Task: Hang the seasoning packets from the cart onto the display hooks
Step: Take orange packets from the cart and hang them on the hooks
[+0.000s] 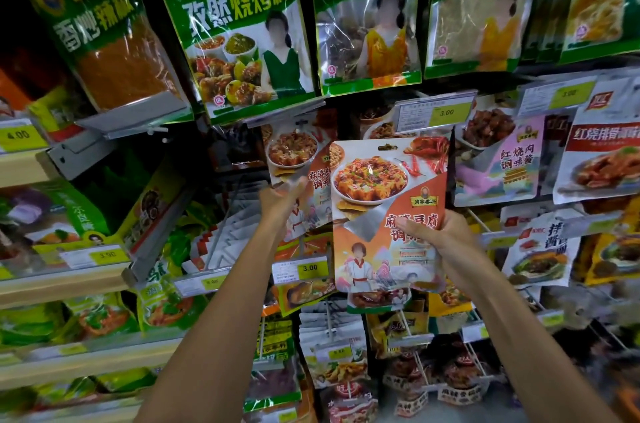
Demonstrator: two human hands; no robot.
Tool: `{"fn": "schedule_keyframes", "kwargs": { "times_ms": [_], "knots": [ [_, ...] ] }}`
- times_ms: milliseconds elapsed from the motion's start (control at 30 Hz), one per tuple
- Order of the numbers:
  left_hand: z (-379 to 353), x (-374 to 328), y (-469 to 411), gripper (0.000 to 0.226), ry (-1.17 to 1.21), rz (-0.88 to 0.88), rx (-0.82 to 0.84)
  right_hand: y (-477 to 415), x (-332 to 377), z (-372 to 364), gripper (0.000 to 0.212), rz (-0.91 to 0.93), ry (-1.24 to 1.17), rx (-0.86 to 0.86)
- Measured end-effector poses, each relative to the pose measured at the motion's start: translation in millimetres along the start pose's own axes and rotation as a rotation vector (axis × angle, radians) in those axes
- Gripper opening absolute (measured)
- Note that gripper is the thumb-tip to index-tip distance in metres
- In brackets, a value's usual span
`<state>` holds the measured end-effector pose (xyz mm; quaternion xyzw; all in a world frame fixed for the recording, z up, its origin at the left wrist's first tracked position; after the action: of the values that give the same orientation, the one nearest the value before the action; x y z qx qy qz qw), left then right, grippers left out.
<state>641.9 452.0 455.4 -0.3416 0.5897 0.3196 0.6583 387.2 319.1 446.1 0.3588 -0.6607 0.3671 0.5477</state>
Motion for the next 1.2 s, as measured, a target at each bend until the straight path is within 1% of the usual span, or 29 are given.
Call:
{"fn": "schedule_keyframes", "kwargs": {
  "times_ms": [67, 100, 200, 233, 267, 300, 367, 400, 433, 467, 500, 567, 600, 633, 667, 700, 767, 800, 833, 867, 967, 1033, 1067, 1100, 1200],
  "knots": [
    [5.5, 1.6, 5.7, 0.038, 0.001, -0.004, -0.021, -0.6, -0.6, -5.0, 0.066, 0.001, -0.005, 0.014],
    [8.2, 1.0, 8.9, 0.037, -0.002, -0.02, -0.032, -0.6, -0.5, -8.2, 0.061, 0.001, -0.009, 0.023],
    [11.9, -2.7, 19.2, 0.018, -0.039, -0.065, -0.013, -0.3, -0.1, -16.4, 0.051, -0.001, -0.026, 0.034],
    [13.6, -5.4, 22.9, 0.015, -0.093, -0.08, -0.006, 0.2, 0.2, -18.9, 0.048, -0.003, -0.029, 0.036],
    [16.4, -8.1, 26.5, 0.017, -0.182, -0.094, -0.011, 0.9, 0.7, -21.2, 0.045, -0.006, -0.033, 0.038],
    [20.4, -10.9, 31.3, 0.022, -0.321, -0.099, -0.037, 2.0, 1.5, -23.1, 0.043, -0.009, -0.04, 0.039],
    [32.5, -18.8, 46.9, 0.027, -0.653, -0.127, -0.193, 3.8, 4.0, -26.4, 0.042, -0.006, -0.05, 0.047],
    [37.3, -23.9, 59.5, 0.029, -0.721, -0.181, -0.282, 4.3, 5.7, -28.2, 0.042, -0.002, -0.056, 0.054],
    [37.7, -29.5, 75.6, 0.03, -0.685, -0.265, -0.323, 4.3, 7.3, -30.3, 0.042, 0.005, -0.065, 0.06],
    [34.0, -33.3, 90.8, 0.029, -0.565, -0.325, -0.281, 3.7, 8.5, -32.7, 0.043, 0.011, -0.077, 0.066],
    [24.9, -36.0, 101.7, 0.026, -0.396, -0.342, -0.161, 2.6, 9.8, -36.2, 0.044, 0.017, -0.091, 0.075],
    [-3.0, -35.8, 113.0, 0.019, -0.098, -0.269, 0.159, -0.6, 12.7, -46.7, 0.041, 0.033, -0.1, 0.111],
    [-14.1, -34.8, 115.5, 0.018, -0.058, -0.226, 0.257, -2.5, 14.0, -52.8, 0.039, 0.04, -0.098, 0.133],
    [-19.9, -35.0, 117.1, 0.026, -0.074, -0.188, 0.313, -4.1, 15.1, -59.0, 0.038, 0.041, -0.096, 0.153],
    [-21.4, -35.3, 117.1, 0.038, -0.102, -0.165, 0.328, -6.0, 15.6, -64.0, 0.038, 0.034, -0.087, 0.165],
    [-20.0, -34.2, 114.8, 0.042, -0.095, -0.149, 0.315, -7.7, 16.1, -67.6, 0.039, 0.024, -0.063, 0.17],
    [-14.7, -31.4, 108.4, 0.035, 0.001, -0.144, 0.29, -10.4, 20.4, -68.0, 0.035, 0.028, 0.056, 0.132],
    [-12.5, -30.2, 105.8, 0.031, 0.041, -0.147, 0.286, -10.8, 25.8, -63.5, 0.034, 0.059, 0.161, 0.075],
    [-11.1, -28.8, 102.7, 0.027, 0.06, -0.15, 0.283, -10.0, 34.6, -56.0, 0.033, 0.122, 0.288, -0.016],
    [-10.4, -27.2, 99.2, 0.025, 0.055, -0.155, 0.282, -6.9, 47.5, -47.2, 0.03, 0.221, 0.424, -0.136],
    [-7.5, -21.4, 91.8, 0.021, 0.06, -0.153, 0.285, 10.8, 96.4, -30.5, 0.021, 0.632, 0.822, -0.491],
    [-2.3, -18.7, 87.0, 0.025, 0.096, -0.144, 0.279, 13.9, 119.9, -28.9, 0.024, 0.82, 1.04, -0.64],
    [0.3, -18.4, 84.2, 0.029, 0.12, -0.143, 0.274, 10.8, 128.0, -28.7, 0.028, 0.863, 1.117, -0.669],
    [2.3, -19.0, 81.3, 0.032, 0.142, -0.141, 0.266, 5.0, 133.5, -28.1, 0.031, 0.864, 1.173, -0.672],
    [6.1, -23.1, 71.5, 0.033, 0.15, -0.144, 0.239, -16.5, 136.5, -22.7, 0.039, 0.755, 1.258, -0.601]
  ]
}}
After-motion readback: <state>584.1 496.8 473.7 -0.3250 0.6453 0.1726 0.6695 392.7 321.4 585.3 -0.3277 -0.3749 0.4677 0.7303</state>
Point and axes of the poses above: each hand's wrist, its own y-axis away from the middle knuckle, its own z-axis out of the back of the hand, x = y × z, the point moved 6 cm from there along -y, towards the middle knuckle, and after that the axes turned 13 degrees about x, right-handed, at the moved point
